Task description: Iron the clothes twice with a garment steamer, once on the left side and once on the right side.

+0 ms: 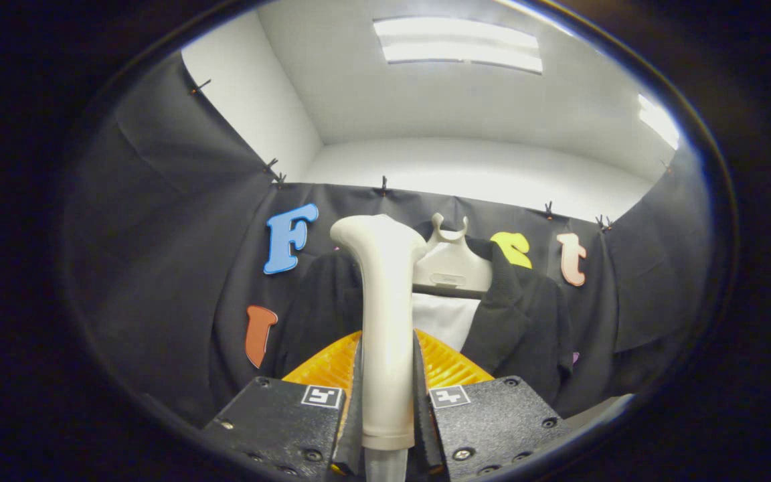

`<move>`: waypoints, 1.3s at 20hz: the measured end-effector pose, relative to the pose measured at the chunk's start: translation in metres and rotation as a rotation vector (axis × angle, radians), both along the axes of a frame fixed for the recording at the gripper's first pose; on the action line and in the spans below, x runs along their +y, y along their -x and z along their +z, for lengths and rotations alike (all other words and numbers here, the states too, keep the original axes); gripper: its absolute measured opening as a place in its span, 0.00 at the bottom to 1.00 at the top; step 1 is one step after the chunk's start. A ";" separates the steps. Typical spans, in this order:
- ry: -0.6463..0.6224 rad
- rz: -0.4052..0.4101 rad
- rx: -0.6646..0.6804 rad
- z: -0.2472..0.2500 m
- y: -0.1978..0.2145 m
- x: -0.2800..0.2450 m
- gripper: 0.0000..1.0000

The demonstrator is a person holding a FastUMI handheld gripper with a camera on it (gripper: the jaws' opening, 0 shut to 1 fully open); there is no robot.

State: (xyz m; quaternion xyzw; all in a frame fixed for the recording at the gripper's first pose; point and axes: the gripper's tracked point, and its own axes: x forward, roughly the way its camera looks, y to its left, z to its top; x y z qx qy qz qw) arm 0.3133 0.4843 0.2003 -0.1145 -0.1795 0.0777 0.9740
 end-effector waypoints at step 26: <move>0.092 -0.036 0.244 -0.185 0.062 -0.049 0.34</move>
